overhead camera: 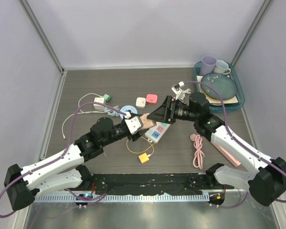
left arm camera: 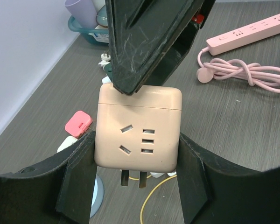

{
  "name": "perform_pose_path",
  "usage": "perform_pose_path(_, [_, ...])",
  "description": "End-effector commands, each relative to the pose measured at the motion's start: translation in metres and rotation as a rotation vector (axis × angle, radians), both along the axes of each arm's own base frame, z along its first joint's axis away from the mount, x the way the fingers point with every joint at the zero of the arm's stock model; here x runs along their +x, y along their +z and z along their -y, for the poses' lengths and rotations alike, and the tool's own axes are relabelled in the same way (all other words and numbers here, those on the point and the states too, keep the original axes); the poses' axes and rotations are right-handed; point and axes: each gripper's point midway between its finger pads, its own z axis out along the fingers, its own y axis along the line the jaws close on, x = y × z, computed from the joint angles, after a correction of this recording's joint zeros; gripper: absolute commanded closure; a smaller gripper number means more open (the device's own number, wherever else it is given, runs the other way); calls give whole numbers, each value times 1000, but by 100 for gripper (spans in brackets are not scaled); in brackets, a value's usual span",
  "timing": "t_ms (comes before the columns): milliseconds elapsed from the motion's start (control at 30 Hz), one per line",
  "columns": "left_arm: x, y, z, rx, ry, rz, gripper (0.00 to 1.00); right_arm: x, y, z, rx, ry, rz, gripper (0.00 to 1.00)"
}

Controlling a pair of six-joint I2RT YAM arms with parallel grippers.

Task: Insert the plug
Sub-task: Pick up the plug from the center of the board.

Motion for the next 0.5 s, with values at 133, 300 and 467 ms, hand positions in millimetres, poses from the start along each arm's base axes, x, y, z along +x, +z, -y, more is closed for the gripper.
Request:
perform_pose_path(133, [-1, 40, 12, -115, -35, 56, 98, -1, -3, -6, 34, 42, 18, 22])
perform_pose_path(300, [1, 35, 13, -106, -32, 50, 98, -2, -9, -7, 36, 55, -6, 25])
perform_pose_path(467, [2, 31, 14, -106, -27, 42, 98, -6, -14, -10, 32, 86, -25, 28])
